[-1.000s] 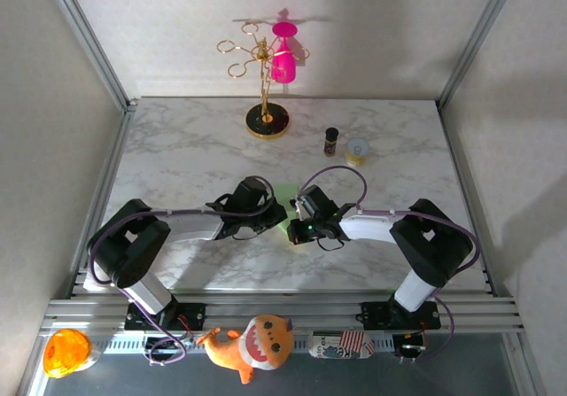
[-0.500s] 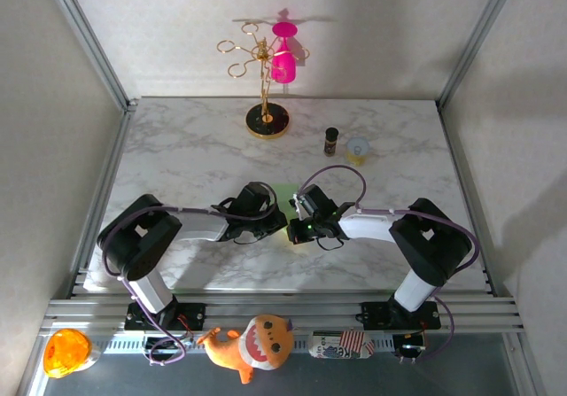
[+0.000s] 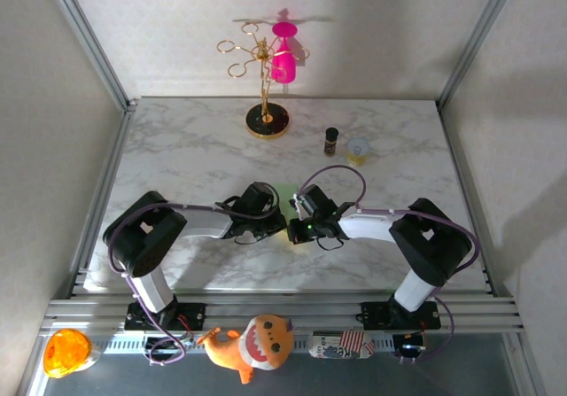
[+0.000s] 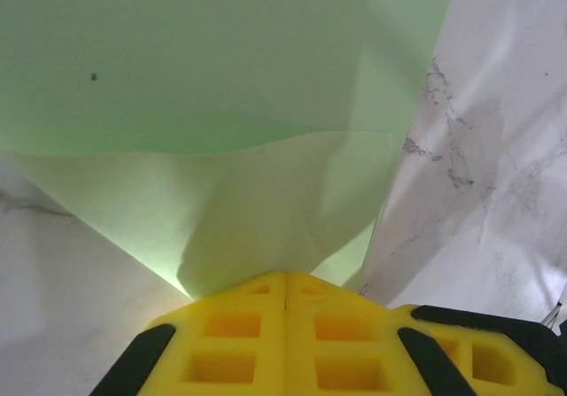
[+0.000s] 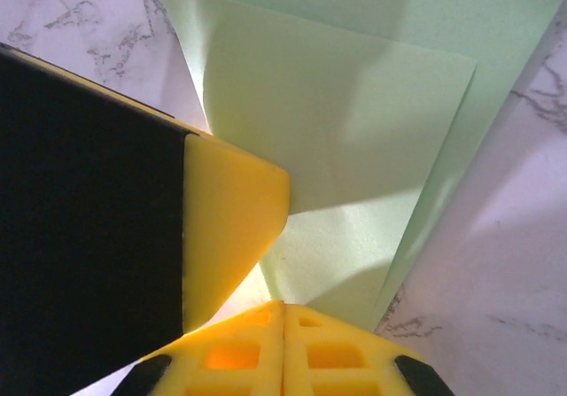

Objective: Fold a paper plane with a square sheet of paper (pick it up from the middle)
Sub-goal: Third fold the triangle at the center of the table.

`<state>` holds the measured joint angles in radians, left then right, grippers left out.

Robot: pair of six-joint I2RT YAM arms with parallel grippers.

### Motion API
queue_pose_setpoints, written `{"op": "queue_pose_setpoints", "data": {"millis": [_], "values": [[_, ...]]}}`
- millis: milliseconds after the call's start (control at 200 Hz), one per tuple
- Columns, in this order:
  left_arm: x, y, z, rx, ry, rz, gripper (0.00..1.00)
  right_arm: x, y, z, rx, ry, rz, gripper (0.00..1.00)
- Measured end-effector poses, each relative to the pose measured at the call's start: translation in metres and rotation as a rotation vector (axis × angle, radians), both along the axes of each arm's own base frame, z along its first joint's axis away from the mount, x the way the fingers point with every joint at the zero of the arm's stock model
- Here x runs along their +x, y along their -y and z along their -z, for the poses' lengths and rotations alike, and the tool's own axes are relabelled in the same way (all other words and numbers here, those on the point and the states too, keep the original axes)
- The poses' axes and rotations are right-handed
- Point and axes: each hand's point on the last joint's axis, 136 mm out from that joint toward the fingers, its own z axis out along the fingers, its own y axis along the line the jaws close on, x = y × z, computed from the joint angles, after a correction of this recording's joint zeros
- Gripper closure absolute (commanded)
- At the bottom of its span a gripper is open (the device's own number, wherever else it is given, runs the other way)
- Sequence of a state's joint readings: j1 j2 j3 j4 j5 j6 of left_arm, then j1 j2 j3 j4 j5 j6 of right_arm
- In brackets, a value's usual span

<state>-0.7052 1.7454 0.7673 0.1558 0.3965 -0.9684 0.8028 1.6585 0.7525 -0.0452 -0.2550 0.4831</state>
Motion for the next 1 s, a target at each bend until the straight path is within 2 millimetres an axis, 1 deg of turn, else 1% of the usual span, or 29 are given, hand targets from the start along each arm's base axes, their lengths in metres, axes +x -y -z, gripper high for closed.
{"op": "queue_pose_setpoints", "data": {"millis": [205, 340, 626, 726, 856, 926, 1001], "values": [[0.005, -0.001, 0.0, 0.031, -0.002, 0.033, 0.92, 0.001, 0.001, 0.0, -0.002, 0.01, 0.001, 0.92], [0.016, -0.01, 0.0, 0.053, 0.005, 0.035, 0.91, 0.001, 0.001, 0.001, -0.004, 0.013, 0.003, 0.92], [0.046, -0.044, 0.001, 0.117, 0.028, 0.013, 0.9, 0.003, 0.002, 0.001, -0.003, 0.022, 0.006, 0.92], [0.054, -0.054, 0.001, 0.131, 0.034, 0.008, 0.89, 0.004, 0.001, 0.001, 0.0, 0.027, 0.007, 0.92], [0.068, -0.075, -0.001, 0.158, 0.041, -0.03, 0.88, 0.004, 0.001, 0.001, 0.0, 0.029, 0.009, 0.92], [0.078, -0.089, -0.005, 0.181, 0.057, -0.065, 0.87, 0.004, 0.001, 0.001, 0.001, 0.028, 0.011, 0.92], [0.085, -0.095, -0.016, 0.176, 0.084, -0.094, 0.86, 0.005, 0.0, 0.0, 0.004, 0.025, 0.017, 0.91]]}}
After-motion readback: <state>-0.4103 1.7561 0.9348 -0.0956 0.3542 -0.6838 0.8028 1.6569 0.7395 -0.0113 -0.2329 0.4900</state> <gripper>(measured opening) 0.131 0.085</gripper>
